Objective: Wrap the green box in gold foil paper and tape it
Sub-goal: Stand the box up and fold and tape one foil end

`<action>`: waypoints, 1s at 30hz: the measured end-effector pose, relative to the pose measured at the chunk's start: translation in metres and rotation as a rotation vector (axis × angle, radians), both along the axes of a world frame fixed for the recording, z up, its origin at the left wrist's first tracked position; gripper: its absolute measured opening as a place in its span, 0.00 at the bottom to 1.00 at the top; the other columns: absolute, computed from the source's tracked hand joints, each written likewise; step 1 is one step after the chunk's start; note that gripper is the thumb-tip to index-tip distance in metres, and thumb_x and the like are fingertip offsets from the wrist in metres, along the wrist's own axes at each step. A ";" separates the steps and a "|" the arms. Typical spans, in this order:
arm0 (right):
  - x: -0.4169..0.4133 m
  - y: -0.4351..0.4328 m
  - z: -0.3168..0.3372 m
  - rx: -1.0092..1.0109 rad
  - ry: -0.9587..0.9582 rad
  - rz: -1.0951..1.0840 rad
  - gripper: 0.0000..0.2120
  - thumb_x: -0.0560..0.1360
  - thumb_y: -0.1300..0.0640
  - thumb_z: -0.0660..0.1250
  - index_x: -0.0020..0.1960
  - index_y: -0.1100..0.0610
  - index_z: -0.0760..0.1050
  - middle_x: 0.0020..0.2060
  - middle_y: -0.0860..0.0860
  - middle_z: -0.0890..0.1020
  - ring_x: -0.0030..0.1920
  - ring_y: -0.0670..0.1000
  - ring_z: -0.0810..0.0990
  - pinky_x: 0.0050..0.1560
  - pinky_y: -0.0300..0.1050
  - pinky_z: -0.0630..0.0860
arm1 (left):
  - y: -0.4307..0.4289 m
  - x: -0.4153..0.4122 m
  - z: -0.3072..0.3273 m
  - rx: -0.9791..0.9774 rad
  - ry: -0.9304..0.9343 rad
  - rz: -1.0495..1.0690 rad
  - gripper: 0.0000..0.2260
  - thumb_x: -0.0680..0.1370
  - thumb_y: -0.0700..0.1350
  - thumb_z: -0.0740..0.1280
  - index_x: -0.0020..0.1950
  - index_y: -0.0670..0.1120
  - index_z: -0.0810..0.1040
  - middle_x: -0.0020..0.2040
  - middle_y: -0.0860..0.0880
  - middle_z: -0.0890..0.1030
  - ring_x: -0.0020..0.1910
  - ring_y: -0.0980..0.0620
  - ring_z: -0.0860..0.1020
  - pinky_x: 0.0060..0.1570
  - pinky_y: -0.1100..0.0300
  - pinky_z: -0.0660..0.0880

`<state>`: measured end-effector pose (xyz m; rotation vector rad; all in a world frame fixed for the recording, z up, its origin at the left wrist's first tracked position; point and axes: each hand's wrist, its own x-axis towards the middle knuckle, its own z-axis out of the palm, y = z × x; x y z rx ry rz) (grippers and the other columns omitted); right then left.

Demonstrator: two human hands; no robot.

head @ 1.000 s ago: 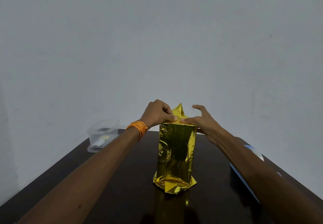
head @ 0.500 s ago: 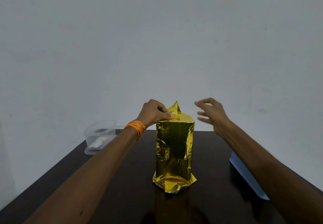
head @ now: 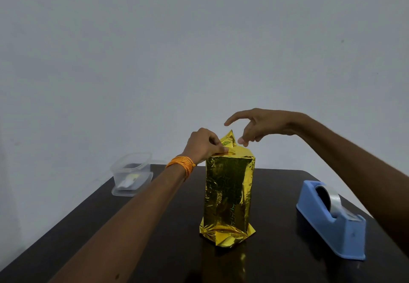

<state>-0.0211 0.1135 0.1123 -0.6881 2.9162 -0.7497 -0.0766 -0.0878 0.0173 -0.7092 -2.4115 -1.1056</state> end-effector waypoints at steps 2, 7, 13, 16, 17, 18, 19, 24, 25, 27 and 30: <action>-0.007 -0.007 0.004 0.086 -0.018 -0.001 0.23 0.75 0.57 0.73 0.68 0.46 0.73 0.45 0.53 0.87 0.48 0.50 0.80 0.49 0.46 0.77 | 0.000 0.000 -0.001 0.004 0.002 0.000 0.11 0.71 0.50 0.77 0.44 0.42 0.86 0.38 0.50 0.82 0.38 0.56 0.78 0.37 0.66 0.73; -0.018 -0.014 0.004 0.146 -0.066 0.017 0.26 0.77 0.61 0.70 0.71 0.47 0.68 0.41 0.53 0.85 0.36 0.39 0.79 0.42 0.41 0.73 | 0.000 0.000 -0.002 0.014 0.006 -0.005 0.11 0.71 0.50 0.77 0.44 0.42 0.86 0.36 0.51 0.81 0.37 0.58 0.77 0.38 0.64 0.74; -0.026 -0.015 -0.002 0.132 -0.123 0.042 0.29 0.78 0.65 0.66 0.74 0.47 0.64 0.39 0.51 0.82 0.36 0.38 0.78 0.42 0.40 0.71 | 0.000 -0.001 -0.002 0.015 0.013 -0.020 0.11 0.72 0.49 0.77 0.44 0.41 0.86 0.37 0.49 0.82 0.37 0.54 0.78 0.37 0.64 0.74; -0.030 -0.017 -0.004 0.142 -0.156 0.037 0.32 0.75 0.61 0.69 0.75 0.46 0.62 0.39 0.51 0.82 0.40 0.44 0.76 0.42 0.41 0.71 | 0.000 -0.001 -0.003 0.013 0.013 -0.022 0.11 0.72 0.49 0.77 0.43 0.41 0.86 0.36 0.49 0.82 0.37 0.55 0.78 0.37 0.64 0.73; -0.032 -0.018 -0.005 0.159 -0.161 0.036 0.34 0.74 0.59 0.71 0.75 0.46 0.61 0.40 0.51 0.82 0.43 0.47 0.76 0.43 0.41 0.72 | 0.000 -0.001 -0.003 0.015 0.011 -0.024 0.11 0.72 0.49 0.77 0.43 0.41 0.86 0.36 0.50 0.82 0.37 0.55 0.78 0.37 0.65 0.73; -0.034 -0.018 -0.007 0.179 -0.160 0.030 0.35 0.73 0.59 0.71 0.76 0.45 0.60 0.41 0.51 0.83 0.45 0.49 0.75 0.44 0.41 0.72 | 0.000 -0.001 -0.003 0.018 0.009 -0.025 0.11 0.72 0.49 0.77 0.43 0.41 0.86 0.36 0.49 0.82 0.37 0.55 0.78 0.37 0.65 0.73; -0.037 -0.019 -0.009 0.197 -0.157 0.016 0.35 0.74 0.60 0.72 0.76 0.46 0.60 0.42 0.52 0.83 0.45 0.50 0.75 0.44 0.41 0.72 | 0.000 -0.001 -0.003 0.021 0.008 -0.025 0.10 0.72 0.48 0.77 0.43 0.41 0.86 0.36 0.49 0.82 0.37 0.55 0.78 0.37 0.65 0.73; -0.047 -0.019 -0.015 0.237 -0.180 -0.030 0.37 0.76 0.62 0.71 0.77 0.45 0.57 0.46 0.56 0.83 0.47 0.51 0.75 0.45 0.43 0.71 | -0.001 -0.001 -0.003 0.017 0.008 -0.023 0.09 0.72 0.47 0.77 0.43 0.42 0.86 0.36 0.50 0.81 0.36 0.58 0.77 0.34 0.68 0.69; -0.049 -0.019 -0.015 0.256 -0.184 -0.036 0.38 0.75 0.61 0.72 0.78 0.45 0.56 0.46 0.57 0.83 0.46 0.51 0.75 0.44 0.43 0.71 | -0.001 -0.001 -0.003 0.015 0.006 -0.022 0.09 0.72 0.47 0.77 0.43 0.42 0.86 0.36 0.51 0.81 0.36 0.58 0.77 0.34 0.69 0.69; -0.056 -0.019 -0.013 0.294 -0.180 -0.069 0.41 0.74 0.57 0.75 0.78 0.43 0.55 0.43 0.54 0.84 0.43 0.50 0.75 0.41 0.42 0.71 | -0.001 -0.001 -0.003 0.011 0.006 -0.024 0.09 0.72 0.48 0.76 0.44 0.42 0.86 0.36 0.51 0.81 0.36 0.58 0.77 0.34 0.69 0.69; -0.058 -0.016 -0.010 0.350 -0.158 -0.166 0.42 0.72 0.48 0.77 0.78 0.44 0.55 0.36 0.50 0.84 0.36 0.48 0.73 0.35 0.39 0.67 | -0.002 0.001 -0.003 0.012 0.001 -0.021 0.08 0.72 0.48 0.77 0.43 0.43 0.86 0.36 0.51 0.81 0.35 0.58 0.77 0.32 0.71 0.68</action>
